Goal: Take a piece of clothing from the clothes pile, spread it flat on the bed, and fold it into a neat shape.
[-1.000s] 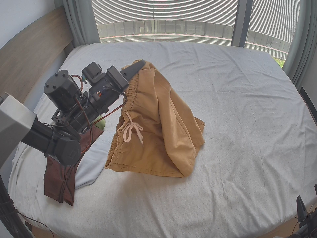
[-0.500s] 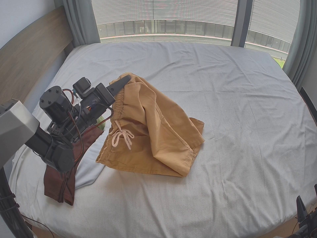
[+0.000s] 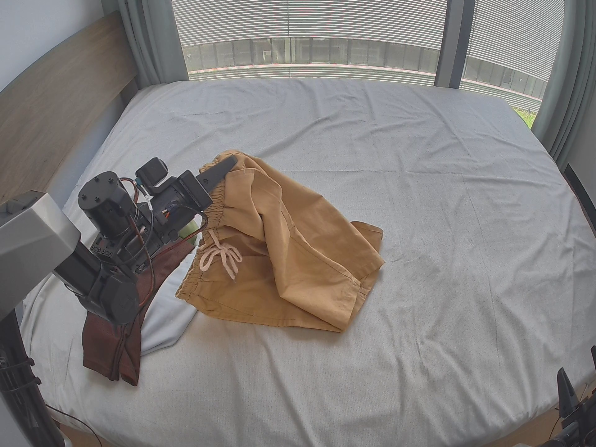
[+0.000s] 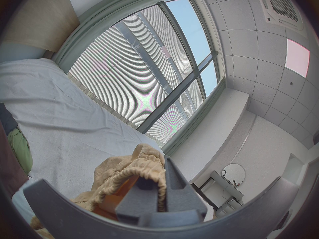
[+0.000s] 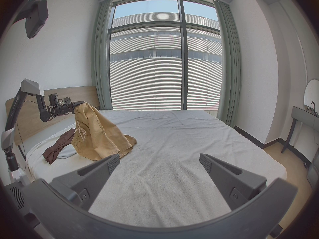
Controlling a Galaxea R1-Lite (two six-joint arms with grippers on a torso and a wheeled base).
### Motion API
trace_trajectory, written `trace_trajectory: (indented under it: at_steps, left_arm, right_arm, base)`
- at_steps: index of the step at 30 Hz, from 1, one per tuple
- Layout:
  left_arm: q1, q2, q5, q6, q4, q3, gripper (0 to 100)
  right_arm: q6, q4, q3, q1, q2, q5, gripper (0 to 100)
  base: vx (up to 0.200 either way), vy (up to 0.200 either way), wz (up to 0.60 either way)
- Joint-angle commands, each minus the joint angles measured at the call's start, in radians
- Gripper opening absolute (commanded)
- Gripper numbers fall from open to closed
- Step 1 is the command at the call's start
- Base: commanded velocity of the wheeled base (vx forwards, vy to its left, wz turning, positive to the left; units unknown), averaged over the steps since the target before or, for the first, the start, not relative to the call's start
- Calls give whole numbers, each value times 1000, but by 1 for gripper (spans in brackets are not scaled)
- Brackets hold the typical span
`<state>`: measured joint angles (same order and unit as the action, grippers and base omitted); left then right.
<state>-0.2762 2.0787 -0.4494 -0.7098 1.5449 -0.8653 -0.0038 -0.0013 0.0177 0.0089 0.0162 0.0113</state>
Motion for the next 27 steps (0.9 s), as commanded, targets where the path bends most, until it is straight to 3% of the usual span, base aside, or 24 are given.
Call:
trace_trajectory:
  at_steps: [1,5,9,12,16,18,21,22,27]
  left_arm:
    - [-1,6,1,3,0,3,0]
    - [0,3,1,3,0,3,0]
    - [0,0,1,1,0,3,0]
    - [0,0,1,0,0,3,0]
    - [0,0,3,3,0,3,0]
    - [2,-2,0,0,0,9,0]
    - [6,0,0,0,0,9,0]
    - [15,-2,-3,-2,0,9,0]
    - [17,-2,-11,-2,0,9,0]
  right_arm:
    - [2,0,-18,0,-16,-1,100]
    - [2,-2,-18,0,-16,-1,100]
    - [4,-111,59,6,-13,-2,100]
    - [5,-112,223,28,137,-14,100]
    - [19,-118,306,85,315,-53,100]
    - [87,-141,370,175,507,-57,100]
    - [116,-160,390,212,562,-57,100]
    - [229,-221,444,279,703,-63,100]
    - [320,-298,501,324,890,-73,100]
  base:
    - [0,0,0]
    - [0,0,0]
    - [0,0,0]
    - [0,0,0]
    - [0,0,0]
    - [0,0,0]
    - [0,0,0]
    - [0,0,0]
    - [0,0,0]
